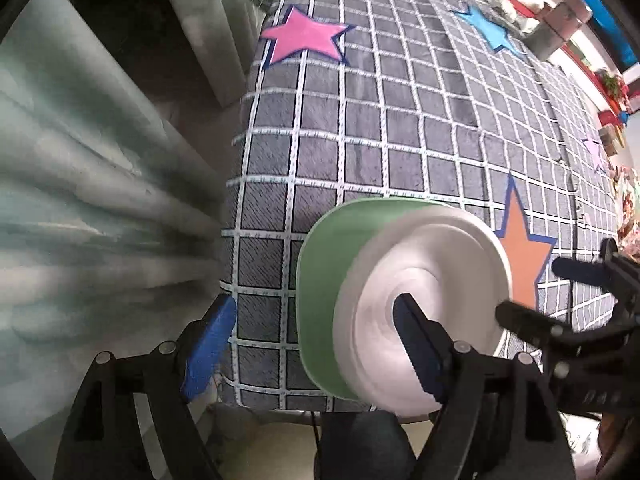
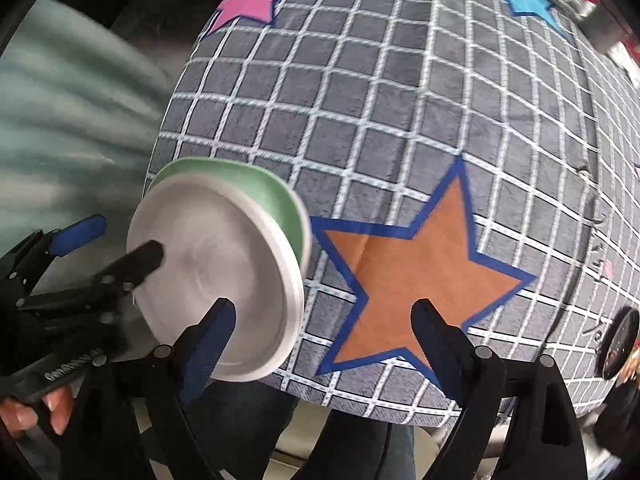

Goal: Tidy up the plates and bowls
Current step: 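Carry the bowl stack onto the green plate and lower it, then open both grippers to release the bowls on the green plate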

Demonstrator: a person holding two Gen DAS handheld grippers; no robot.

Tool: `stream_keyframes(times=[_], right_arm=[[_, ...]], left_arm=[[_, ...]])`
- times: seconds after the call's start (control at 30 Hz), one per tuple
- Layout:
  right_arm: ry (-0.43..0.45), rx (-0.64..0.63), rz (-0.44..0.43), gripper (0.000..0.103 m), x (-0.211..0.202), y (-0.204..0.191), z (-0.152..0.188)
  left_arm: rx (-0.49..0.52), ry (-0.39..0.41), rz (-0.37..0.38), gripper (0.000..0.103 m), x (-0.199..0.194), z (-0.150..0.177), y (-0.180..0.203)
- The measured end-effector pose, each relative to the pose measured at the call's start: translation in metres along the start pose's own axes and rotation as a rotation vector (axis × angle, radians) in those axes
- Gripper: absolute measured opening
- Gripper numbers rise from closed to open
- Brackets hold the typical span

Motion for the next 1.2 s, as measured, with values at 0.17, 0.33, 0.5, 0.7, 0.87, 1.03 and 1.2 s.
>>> stream_keyframes(times=[0.17, 0.33, 0.5, 0.7, 0.87, 1.03, 1.2], right_arm=[[0.064, -0.017, 0.047, 0.103, -0.024, -0.006, -0.014], [0.124, -0.036, 0.062, 0.103, -0.047, -0.011, -0.022], [0.146, -0.034, 0.060, 0.103, -0.060, -0.013, -0.019], [0.165, -0.010, 0.066, 0.103, -0.069, -0.012, -0.016], [0.177, -0.001, 0.074, 0.103, -0.075, -0.011, -0.012], [0.182, 0.004, 0.080, 0.103, -0.077, -0.013, -0.009], [0.186, 0.012, 0.079, 0.103, -0.076, -0.014, -0.006]], left_arm=[[0.064, 0.035, -0.026, 0.088, -0.017, -0.006, 0.004], [0.100, 0.075, -0.021, 0.087, -0.028, -0.008, 0.007], [0.145, 0.110, -0.029, 0.087, -0.032, -0.007, 0.018], [0.160, 0.135, -0.038, 0.087, -0.037, -0.011, 0.020], [0.172, 0.142, -0.038, 0.087, -0.039, -0.012, 0.022], [0.185, 0.146, -0.038, 0.087, -0.040, -0.010, 0.023], [0.193, 0.149, -0.042, 0.087, -0.041, -0.008, 0.023]])
Point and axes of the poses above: each gripper's, at about its wrist camera, not at the fingertips, and x roughly the way its jaws point, y to its right, z to its underside, the point moved 6 cm from there along x, roughly the way its jaws point, and after that the axes turned 11 degrees about -x, right-handed, at the moved point
